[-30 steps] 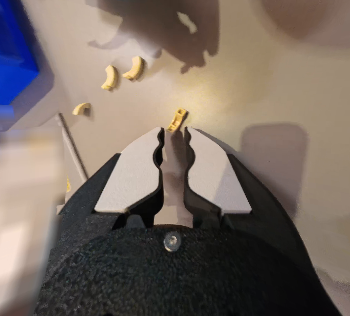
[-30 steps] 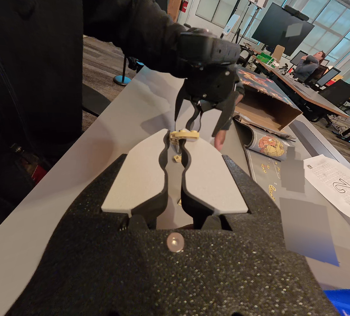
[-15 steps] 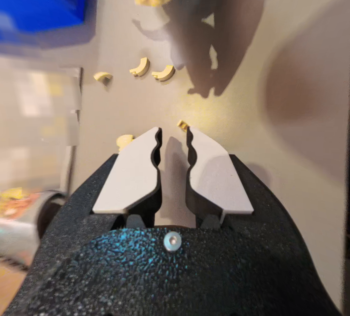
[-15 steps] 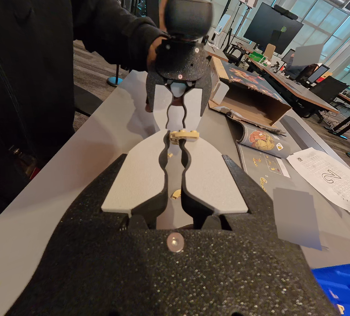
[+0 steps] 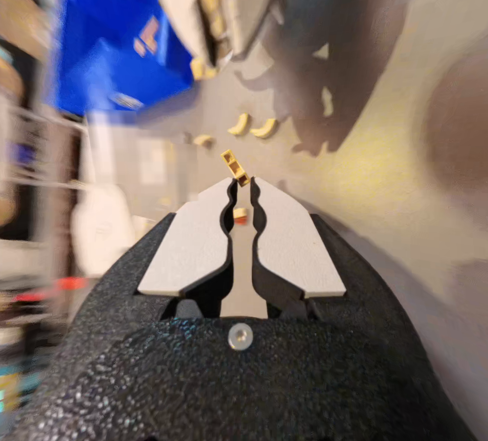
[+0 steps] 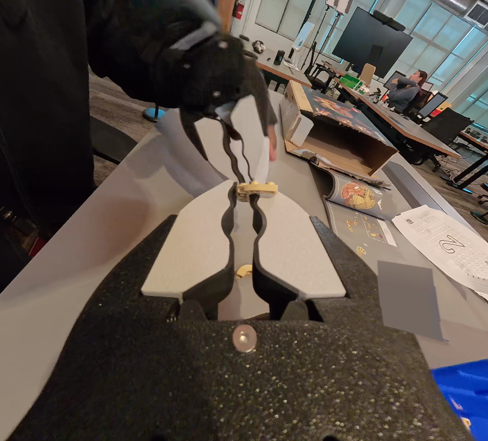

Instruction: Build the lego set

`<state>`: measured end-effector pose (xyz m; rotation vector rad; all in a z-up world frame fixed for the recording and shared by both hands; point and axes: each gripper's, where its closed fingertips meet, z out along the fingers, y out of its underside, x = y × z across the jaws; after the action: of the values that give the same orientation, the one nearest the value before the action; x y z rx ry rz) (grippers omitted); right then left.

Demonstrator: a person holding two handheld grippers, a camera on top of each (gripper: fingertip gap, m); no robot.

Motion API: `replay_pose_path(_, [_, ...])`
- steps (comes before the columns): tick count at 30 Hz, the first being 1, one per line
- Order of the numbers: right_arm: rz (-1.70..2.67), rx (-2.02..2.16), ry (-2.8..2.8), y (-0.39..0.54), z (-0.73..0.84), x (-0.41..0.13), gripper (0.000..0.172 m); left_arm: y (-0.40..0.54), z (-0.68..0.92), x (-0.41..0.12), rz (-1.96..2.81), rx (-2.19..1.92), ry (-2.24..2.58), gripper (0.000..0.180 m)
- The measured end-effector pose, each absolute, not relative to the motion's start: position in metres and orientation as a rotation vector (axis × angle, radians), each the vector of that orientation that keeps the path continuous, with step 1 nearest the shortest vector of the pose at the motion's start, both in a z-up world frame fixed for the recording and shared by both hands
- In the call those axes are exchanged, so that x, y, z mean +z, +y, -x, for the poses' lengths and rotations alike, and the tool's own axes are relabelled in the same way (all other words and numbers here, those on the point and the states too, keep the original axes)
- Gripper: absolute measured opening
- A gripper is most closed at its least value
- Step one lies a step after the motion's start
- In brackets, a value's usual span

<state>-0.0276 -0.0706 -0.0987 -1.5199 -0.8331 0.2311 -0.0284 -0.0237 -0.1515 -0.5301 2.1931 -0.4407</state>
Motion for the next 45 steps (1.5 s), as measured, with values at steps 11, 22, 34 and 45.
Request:
replay_pose_path(11, [1.520,0.196,-0.795,-0.068,0.015,-0.093,0.008,-0.001,0.041,-0.155,0.516,-0.352,2.275,0.037])
replay_pose_path(22, [1.531,0.195,-0.808,-0.068,0.016,-0.097,0.008,0.022,0.057,-0.182,0.880,-0.505,2.468,0.034])
replay_pose_path(34, [1.536,0.192,-0.827,-0.068,0.020,-0.101,0.008,0.023,0.050,-0.200,0.734,-0.610,2.552,0.014])
replay_pose_path(45, [1.726,-0.238,-1.252,-0.064,0.027,-0.180,0.008,-0.022,0.046,-0.189,1.206,-1.195,2.531,0.006])
